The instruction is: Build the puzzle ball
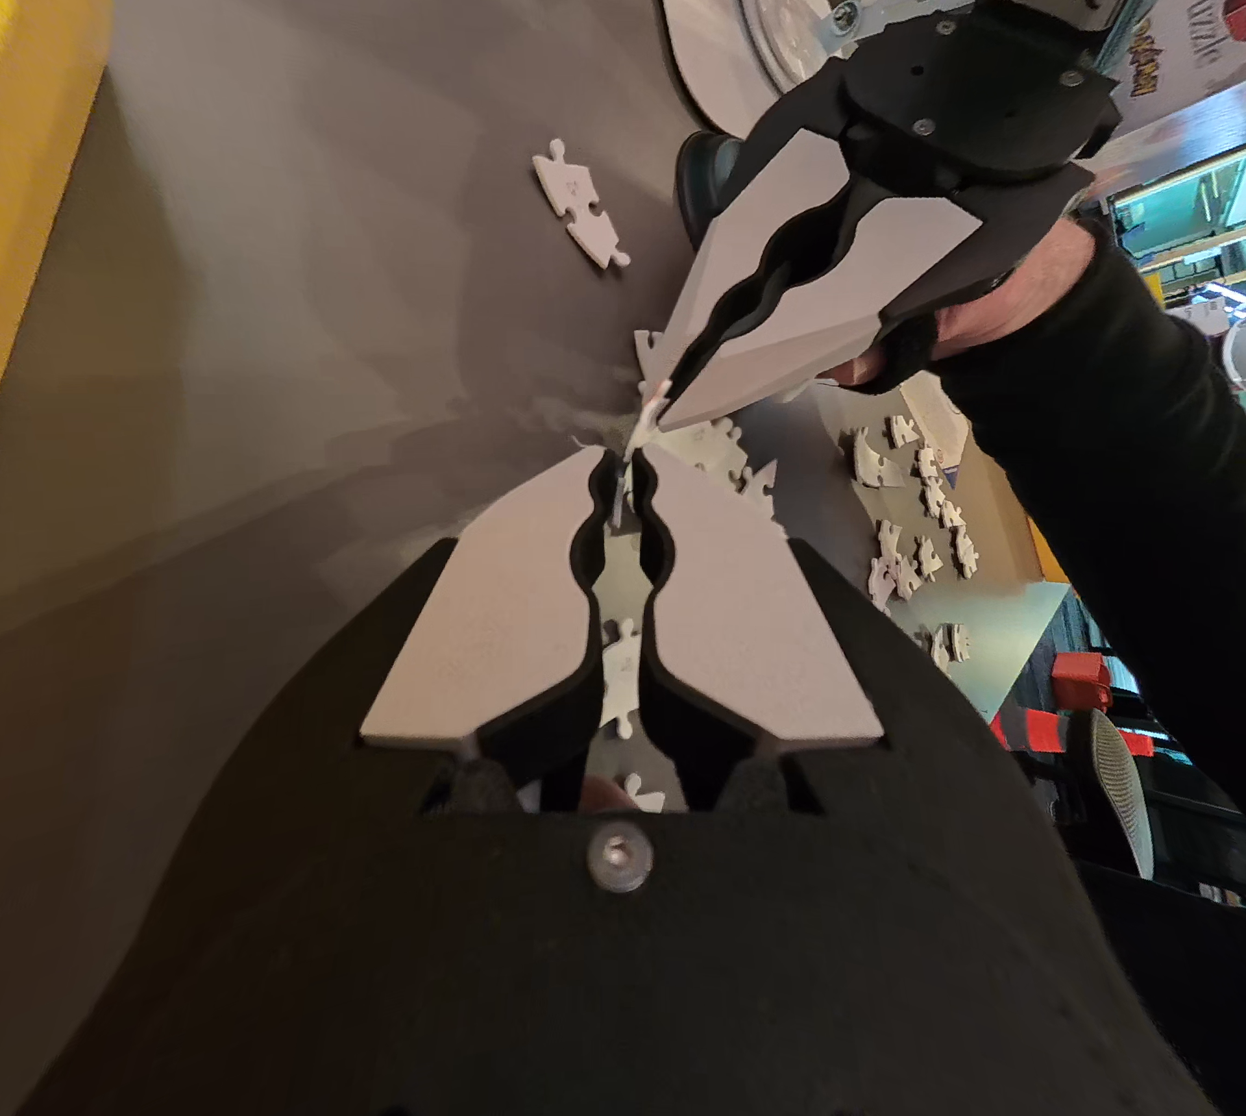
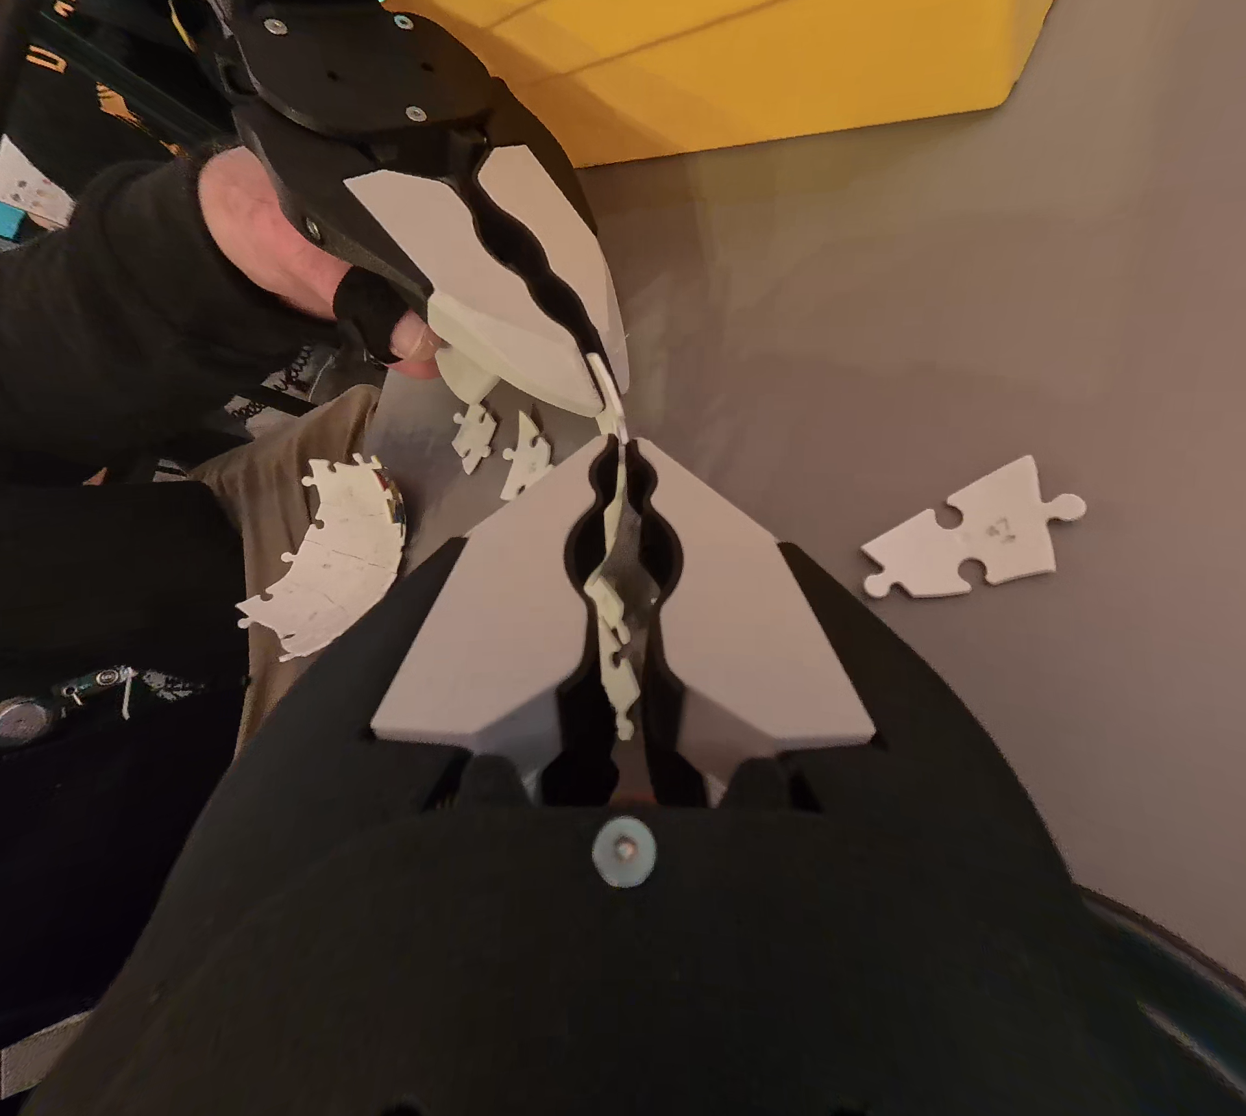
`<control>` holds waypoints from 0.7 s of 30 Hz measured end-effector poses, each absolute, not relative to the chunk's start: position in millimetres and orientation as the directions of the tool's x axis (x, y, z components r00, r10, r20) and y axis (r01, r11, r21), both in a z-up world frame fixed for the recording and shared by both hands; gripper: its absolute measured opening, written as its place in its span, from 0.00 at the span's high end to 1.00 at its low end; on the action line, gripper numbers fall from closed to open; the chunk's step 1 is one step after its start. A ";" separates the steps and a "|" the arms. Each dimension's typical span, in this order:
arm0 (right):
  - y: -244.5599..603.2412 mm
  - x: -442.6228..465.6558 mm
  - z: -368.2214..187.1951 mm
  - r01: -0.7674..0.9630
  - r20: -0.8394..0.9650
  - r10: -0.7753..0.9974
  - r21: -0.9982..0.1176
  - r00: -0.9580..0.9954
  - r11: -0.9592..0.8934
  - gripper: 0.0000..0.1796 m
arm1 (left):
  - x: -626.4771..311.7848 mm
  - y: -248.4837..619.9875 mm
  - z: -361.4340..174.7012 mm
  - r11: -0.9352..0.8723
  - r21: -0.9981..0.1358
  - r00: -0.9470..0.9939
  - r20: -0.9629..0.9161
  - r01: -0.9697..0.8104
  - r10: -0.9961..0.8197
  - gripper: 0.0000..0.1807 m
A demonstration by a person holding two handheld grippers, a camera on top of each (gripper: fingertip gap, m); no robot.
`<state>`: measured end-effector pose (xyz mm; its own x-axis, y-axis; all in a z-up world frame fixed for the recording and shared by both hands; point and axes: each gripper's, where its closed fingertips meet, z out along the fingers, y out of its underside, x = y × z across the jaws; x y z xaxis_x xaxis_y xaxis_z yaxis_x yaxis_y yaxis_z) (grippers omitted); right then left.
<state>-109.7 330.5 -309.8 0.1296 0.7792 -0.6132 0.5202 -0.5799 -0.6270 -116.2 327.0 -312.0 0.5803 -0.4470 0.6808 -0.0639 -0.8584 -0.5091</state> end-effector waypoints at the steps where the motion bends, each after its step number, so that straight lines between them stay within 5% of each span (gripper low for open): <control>1: 330.3 -109.5 -307.8 0.512 -0.615 0.778 -0.631 0.128 -0.583 1.00 | -115.9 327.3 -310.5 -0.855 -0.515 0.576 0.681 -0.062 -0.452 0.97; 21: 340.8 -107.3 -271.4 0.260 -0.616 0.748 -0.701 0.249 -0.664 1.00 | -129.8 318.3 -266.2 -0.743 -0.667 0.577 0.584 -0.059 -0.570 0.78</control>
<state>-107.3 340.8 -271.4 0.2486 0.7476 -0.6158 0.2603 -0.6640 -0.7010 -129.8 318.3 -266.2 0.5775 -0.5704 0.5841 -0.0587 -0.7426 -0.6672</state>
